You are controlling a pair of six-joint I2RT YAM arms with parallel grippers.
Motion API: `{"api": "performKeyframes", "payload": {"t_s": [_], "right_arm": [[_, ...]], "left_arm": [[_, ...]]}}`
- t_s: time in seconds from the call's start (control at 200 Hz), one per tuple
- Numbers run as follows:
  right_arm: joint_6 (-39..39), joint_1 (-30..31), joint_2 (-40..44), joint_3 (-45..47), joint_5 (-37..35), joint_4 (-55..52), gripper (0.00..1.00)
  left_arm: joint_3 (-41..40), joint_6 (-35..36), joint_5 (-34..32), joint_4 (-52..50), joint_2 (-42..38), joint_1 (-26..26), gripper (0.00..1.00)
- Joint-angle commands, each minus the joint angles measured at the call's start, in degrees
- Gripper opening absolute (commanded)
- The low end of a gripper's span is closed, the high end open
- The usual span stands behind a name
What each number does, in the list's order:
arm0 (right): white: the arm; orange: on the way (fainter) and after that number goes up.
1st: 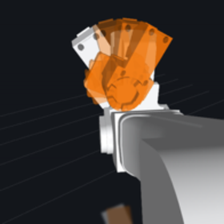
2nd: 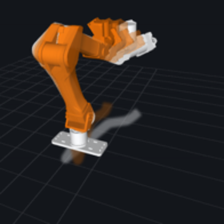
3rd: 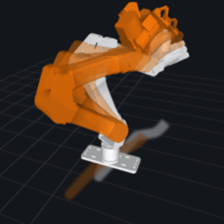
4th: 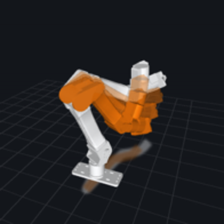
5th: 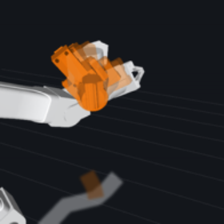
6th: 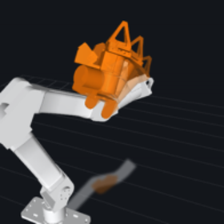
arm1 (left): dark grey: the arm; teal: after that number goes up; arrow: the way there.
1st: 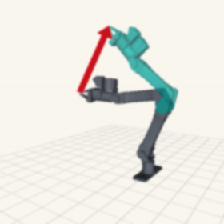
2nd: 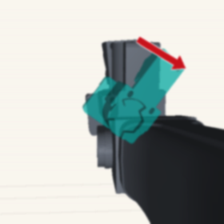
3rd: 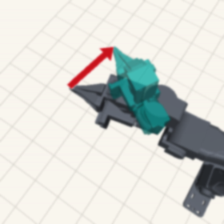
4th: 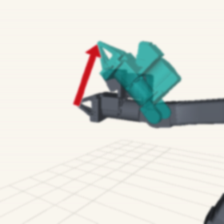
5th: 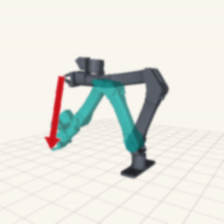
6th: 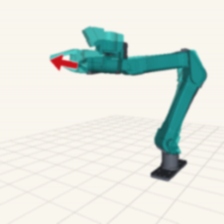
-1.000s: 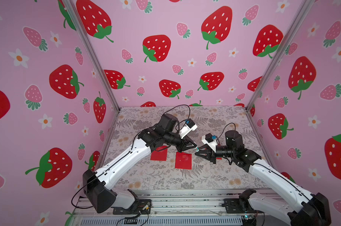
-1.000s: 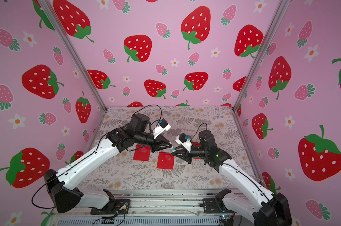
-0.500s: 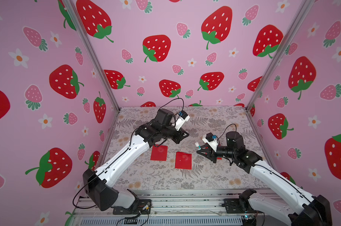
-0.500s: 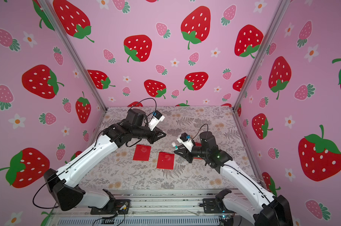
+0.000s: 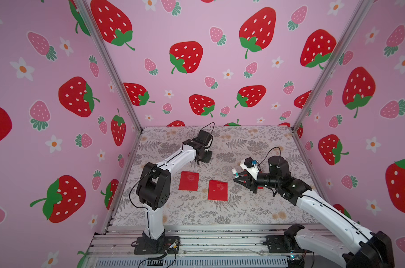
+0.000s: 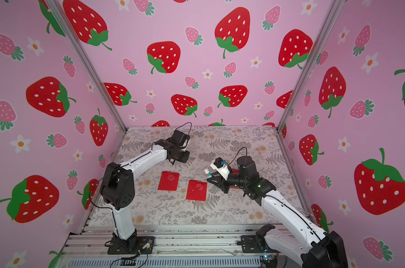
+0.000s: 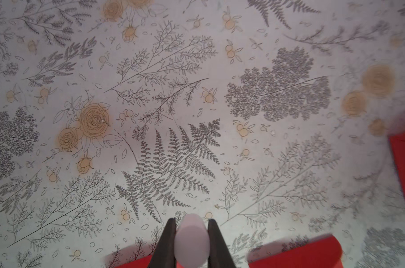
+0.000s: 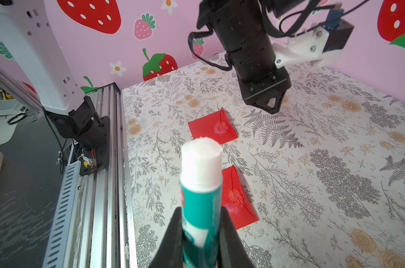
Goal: Seal the envelope with a glue stick
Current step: Place the lid at the center of the board.
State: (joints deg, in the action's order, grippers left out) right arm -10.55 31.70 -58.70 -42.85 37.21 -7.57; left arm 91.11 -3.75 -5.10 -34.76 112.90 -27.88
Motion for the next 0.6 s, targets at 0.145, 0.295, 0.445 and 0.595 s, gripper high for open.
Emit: {"api": "performKeyframes", "payload": {"t_s": [0.145,0.295,0.445,0.595], "right_arm": [[-0.34,-0.08,1.16,0.44,0.14,-0.34,0.0],[-0.25,-0.11,0.52,0.31,0.4,-0.34,0.0],[-0.22,-0.07,0.34,0.31,0.32,-0.34,0.0],[-0.1,-0.06,0.08,0.32,0.23,-0.23,0.0]], "left_arm": [[4.23,-3.53,-4.15,1.83,6.62,1.4,0.11],[3.38,-5.3,-3.29,4.62,8.72,1.86,0.13],[1.6,-6.31,-3.42,6.9,9.88,1.86,0.15],[0.55,-7.45,-2.82,7.36,11.21,2.04,0.17]]}}
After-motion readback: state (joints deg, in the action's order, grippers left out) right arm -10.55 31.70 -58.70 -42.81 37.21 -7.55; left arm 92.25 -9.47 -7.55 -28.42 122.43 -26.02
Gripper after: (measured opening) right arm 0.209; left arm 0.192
